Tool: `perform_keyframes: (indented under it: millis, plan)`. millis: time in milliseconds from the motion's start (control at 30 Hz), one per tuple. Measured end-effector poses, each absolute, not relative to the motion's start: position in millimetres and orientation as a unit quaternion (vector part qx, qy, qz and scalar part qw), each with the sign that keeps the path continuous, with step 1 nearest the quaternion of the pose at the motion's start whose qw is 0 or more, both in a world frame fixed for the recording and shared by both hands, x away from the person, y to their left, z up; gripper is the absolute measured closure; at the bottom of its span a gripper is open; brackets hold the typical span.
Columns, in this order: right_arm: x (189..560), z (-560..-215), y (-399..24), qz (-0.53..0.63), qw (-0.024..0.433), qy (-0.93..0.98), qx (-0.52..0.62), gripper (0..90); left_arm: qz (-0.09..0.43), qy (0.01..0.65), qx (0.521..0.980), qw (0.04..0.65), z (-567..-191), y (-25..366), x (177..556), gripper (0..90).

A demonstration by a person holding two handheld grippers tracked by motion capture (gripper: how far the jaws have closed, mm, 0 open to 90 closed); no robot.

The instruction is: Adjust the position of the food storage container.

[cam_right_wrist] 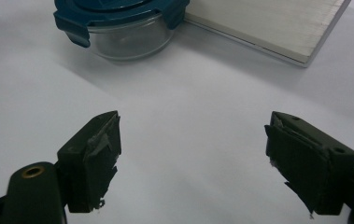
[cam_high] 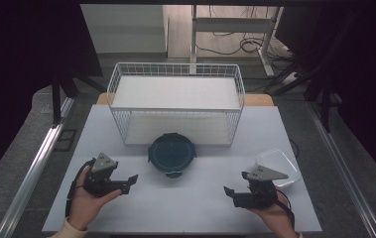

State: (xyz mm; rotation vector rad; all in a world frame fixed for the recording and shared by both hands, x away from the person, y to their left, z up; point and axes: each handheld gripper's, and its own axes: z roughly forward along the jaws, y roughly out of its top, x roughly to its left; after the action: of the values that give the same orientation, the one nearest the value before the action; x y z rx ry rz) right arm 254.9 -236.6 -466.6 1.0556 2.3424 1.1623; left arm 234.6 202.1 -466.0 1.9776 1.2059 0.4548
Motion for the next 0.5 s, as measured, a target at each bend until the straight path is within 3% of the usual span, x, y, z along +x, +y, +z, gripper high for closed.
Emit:
perform_keyframes:
  millis: [500]
  plan:
    - [257.4,-472.8,-229.3,0.393,0.159,0.826,0.371,17.6,0.182,0.452,0.791,0.369,-465.4,198.6,234.7,25.2]
